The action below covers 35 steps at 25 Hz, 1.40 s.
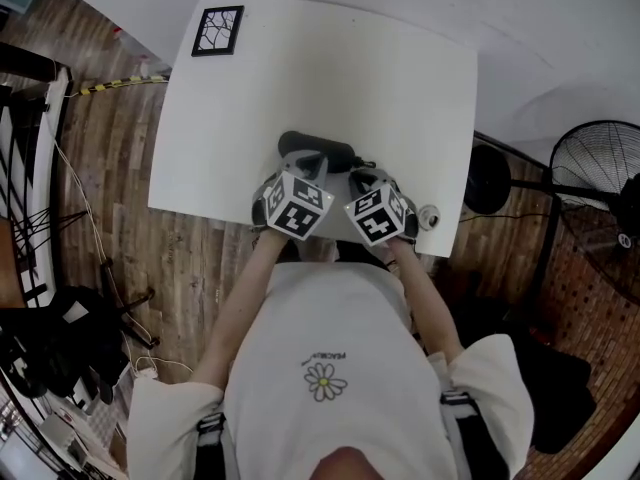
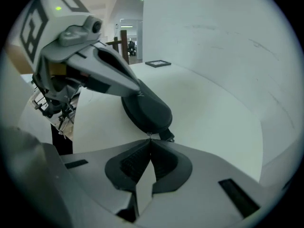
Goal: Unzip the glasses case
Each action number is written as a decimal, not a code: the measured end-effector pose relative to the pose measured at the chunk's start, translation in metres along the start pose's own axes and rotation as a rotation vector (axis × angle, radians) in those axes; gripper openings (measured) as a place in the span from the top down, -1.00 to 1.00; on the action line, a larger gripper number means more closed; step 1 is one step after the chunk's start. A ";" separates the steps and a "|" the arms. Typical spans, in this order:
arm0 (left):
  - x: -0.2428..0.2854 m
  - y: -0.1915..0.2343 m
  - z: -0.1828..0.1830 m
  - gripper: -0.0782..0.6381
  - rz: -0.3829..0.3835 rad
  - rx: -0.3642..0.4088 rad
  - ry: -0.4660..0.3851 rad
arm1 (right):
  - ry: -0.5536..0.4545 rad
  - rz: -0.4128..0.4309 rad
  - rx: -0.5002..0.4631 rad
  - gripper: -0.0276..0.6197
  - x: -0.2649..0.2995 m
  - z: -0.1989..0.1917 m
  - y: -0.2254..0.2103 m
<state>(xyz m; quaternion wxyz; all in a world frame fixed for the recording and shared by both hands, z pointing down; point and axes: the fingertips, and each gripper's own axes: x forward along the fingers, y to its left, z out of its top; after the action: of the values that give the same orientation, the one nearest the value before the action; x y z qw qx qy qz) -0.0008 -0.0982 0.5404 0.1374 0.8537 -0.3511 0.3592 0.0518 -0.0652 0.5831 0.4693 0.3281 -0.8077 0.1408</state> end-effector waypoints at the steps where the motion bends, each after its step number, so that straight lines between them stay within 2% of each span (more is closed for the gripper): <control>1: 0.001 -0.002 -0.001 0.74 0.001 0.010 0.007 | 0.005 -0.003 0.015 0.90 0.002 -0.002 -0.006; 5: -0.006 0.002 0.000 0.74 0.004 -0.042 -0.010 | 0.019 -0.003 -0.030 0.90 0.007 -0.003 -0.014; 8: -0.006 0.009 0.014 0.74 0.041 0.012 -0.044 | 0.015 0.004 -0.047 0.90 0.006 -0.005 -0.021; 11: 0.008 0.011 0.014 0.74 0.039 0.063 0.000 | 0.013 0.013 -0.059 0.90 0.004 -0.005 -0.022; 16: 0.014 0.011 0.008 0.74 0.009 -0.023 0.026 | 0.013 0.028 -0.076 0.90 0.006 -0.004 -0.031; 19: 0.016 0.010 0.009 0.74 -0.007 -0.005 0.049 | 0.008 0.027 -0.099 0.90 0.008 0.005 -0.044; 21: 0.016 0.009 0.010 0.75 -0.012 0.012 0.058 | 0.018 0.031 -0.186 0.90 0.010 0.012 -0.049; 24: 0.017 0.008 0.010 0.75 -0.020 0.028 0.063 | 0.036 0.051 -0.417 0.90 0.016 0.020 -0.054; 29: 0.019 0.009 0.008 0.75 -0.053 0.021 0.074 | 0.035 0.152 -0.684 0.90 0.028 0.029 -0.054; 32: 0.021 0.011 0.010 0.75 -0.062 0.015 0.074 | 0.045 0.151 -0.779 0.89 0.032 0.032 -0.055; 35: 0.020 0.013 0.010 0.75 -0.075 0.005 0.070 | 0.043 0.135 -0.760 0.89 0.033 0.032 -0.055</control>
<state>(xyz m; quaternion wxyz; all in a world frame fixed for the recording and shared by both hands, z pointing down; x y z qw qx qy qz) 0.0051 -0.1221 0.5475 0.1608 0.8537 -0.3127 0.3842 0.0552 -0.1365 0.5899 0.5638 0.0739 -0.8120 -0.1314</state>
